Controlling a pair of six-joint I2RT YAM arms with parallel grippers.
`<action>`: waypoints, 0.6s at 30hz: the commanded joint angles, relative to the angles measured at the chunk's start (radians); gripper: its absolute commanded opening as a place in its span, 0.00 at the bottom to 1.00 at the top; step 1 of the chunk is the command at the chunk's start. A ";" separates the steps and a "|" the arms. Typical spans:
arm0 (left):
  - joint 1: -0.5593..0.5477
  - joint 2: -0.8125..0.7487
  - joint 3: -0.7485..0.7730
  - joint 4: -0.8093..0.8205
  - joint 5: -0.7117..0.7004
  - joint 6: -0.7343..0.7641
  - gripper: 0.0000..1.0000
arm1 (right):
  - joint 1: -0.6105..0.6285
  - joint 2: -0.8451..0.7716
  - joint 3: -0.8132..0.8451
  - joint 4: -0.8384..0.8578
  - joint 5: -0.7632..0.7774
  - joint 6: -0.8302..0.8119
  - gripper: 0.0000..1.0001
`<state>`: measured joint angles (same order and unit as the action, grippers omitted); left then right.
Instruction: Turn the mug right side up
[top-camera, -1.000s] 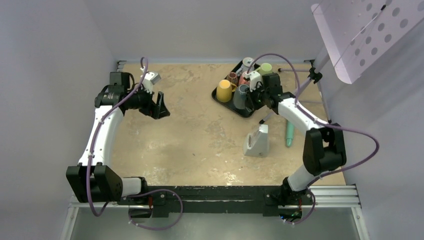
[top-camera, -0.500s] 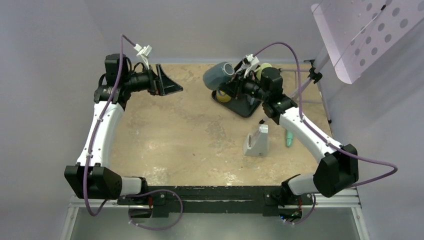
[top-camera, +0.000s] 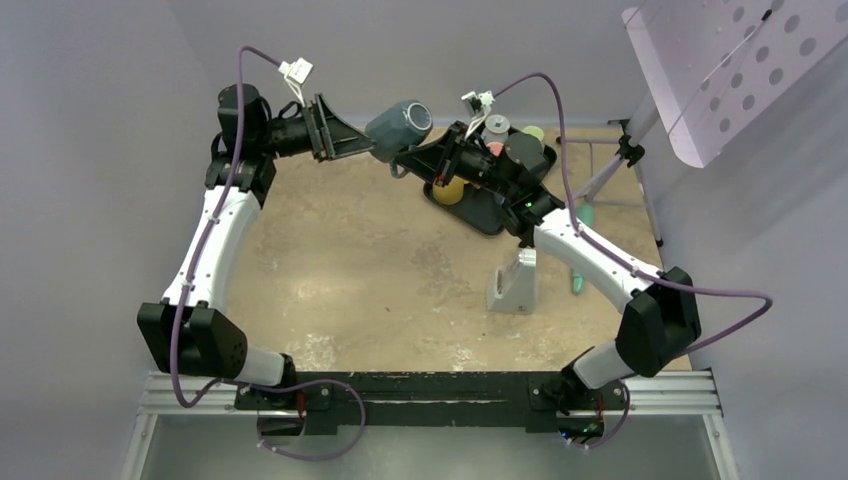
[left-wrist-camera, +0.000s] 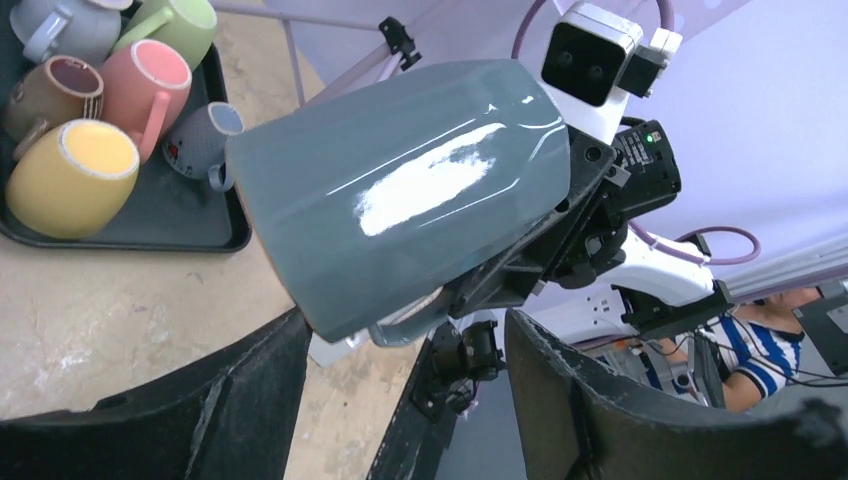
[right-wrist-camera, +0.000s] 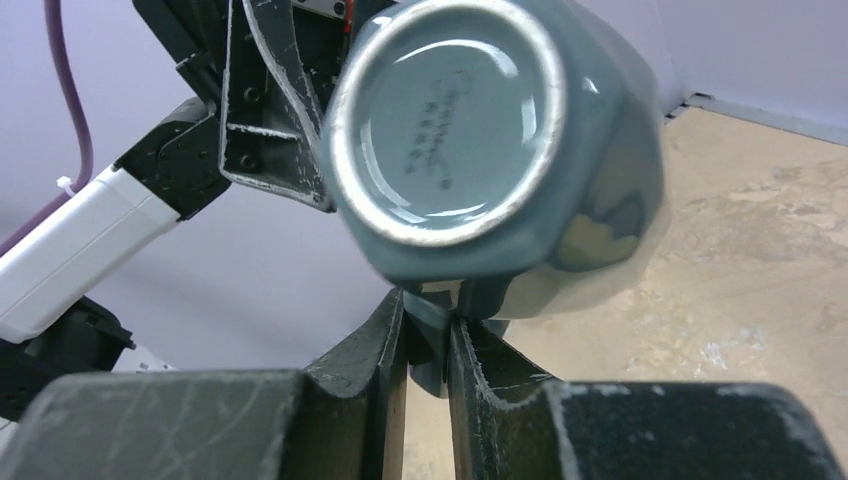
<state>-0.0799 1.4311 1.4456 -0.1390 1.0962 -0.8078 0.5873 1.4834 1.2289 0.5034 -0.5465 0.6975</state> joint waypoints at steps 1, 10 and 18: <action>-0.002 -0.030 0.013 0.181 0.055 -0.122 0.70 | 0.015 -0.005 0.072 0.151 -0.017 0.040 0.00; -0.027 -0.025 -0.102 0.339 0.055 -0.258 0.68 | 0.039 0.050 0.077 0.250 -0.036 0.105 0.00; -0.029 -0.001 -0.080 0.463 0.059 -0.353 0.66 | 0.042 0.073 0.045 0.320 -0.023 0.173 0.00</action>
<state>-0.0864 1.4425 1.3190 0.1730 1.1076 -1.0843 0.6228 1.5642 1.2526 0.7357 -0.5758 0.8410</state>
